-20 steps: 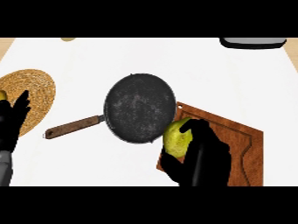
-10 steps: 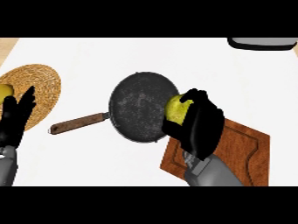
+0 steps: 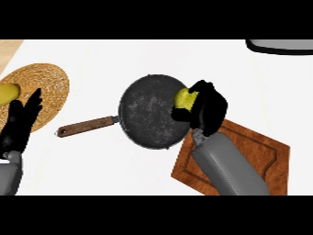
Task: Pick the pear from the cutting board and place it in the pan
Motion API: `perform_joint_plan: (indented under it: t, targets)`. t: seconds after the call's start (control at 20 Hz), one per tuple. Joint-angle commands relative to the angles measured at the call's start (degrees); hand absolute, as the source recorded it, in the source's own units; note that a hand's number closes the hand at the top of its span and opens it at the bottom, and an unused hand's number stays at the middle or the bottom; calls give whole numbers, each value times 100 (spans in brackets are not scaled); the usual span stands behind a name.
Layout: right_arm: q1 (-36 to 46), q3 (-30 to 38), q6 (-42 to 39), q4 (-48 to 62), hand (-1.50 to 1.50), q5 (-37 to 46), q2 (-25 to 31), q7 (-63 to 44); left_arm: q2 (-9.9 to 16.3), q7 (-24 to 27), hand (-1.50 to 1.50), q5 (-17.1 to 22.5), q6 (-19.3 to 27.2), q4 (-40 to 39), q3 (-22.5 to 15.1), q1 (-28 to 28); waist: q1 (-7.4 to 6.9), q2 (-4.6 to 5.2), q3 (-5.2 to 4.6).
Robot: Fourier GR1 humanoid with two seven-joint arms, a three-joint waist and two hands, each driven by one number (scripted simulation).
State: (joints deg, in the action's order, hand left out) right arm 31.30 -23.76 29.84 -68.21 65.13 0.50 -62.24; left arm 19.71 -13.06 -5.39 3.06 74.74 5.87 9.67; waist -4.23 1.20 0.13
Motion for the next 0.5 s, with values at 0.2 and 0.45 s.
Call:
perform_joint_plan:
  t: [0.2, 0.45]
  targets:
    - [320, 427, 2084, 1365, -150, -1624, -48, 373, -94, -30, 0, -38, 18, -8, -74, 211, -158, 79, 17]
    - [974, 225, 2715, 2179, -150, -2294, -49, 809, -191, -127, 0, -144, 48, -5, -217, 348, -277, 89, 14]
